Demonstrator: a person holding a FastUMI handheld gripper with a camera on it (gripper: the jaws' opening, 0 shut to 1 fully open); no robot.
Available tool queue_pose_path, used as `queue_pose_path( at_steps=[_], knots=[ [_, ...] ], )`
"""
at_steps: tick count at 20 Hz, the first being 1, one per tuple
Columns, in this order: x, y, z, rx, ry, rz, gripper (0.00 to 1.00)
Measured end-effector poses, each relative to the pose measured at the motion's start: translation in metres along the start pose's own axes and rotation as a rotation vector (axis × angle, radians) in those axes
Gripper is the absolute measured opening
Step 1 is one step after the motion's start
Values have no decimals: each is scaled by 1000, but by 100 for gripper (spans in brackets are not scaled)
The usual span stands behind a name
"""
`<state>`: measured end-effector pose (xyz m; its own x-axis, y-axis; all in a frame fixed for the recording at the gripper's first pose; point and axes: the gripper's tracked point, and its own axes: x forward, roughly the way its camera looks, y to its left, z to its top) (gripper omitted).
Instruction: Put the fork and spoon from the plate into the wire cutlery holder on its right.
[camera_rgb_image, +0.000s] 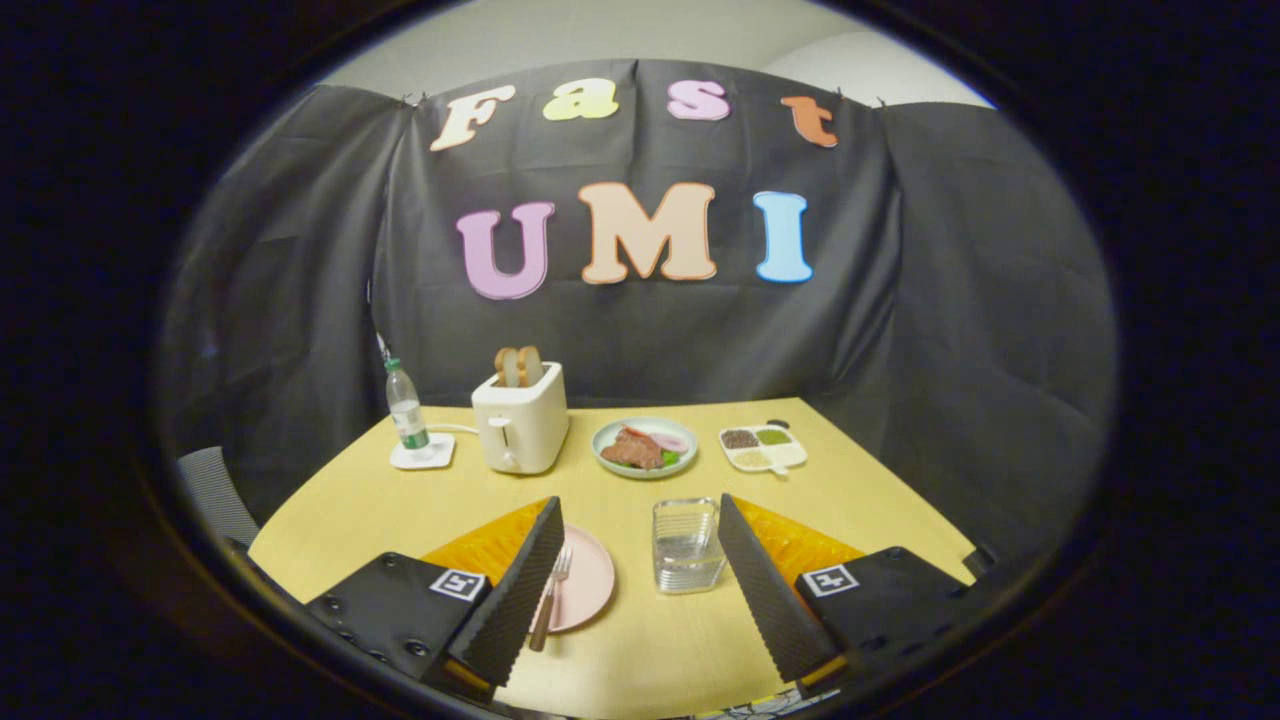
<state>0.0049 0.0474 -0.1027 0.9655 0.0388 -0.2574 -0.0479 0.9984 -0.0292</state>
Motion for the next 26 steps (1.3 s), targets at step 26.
queue_pose_path(
  at_steps=[26],
  knots=[
    [30,80,-190,-67,483,162,60]
  ],
)
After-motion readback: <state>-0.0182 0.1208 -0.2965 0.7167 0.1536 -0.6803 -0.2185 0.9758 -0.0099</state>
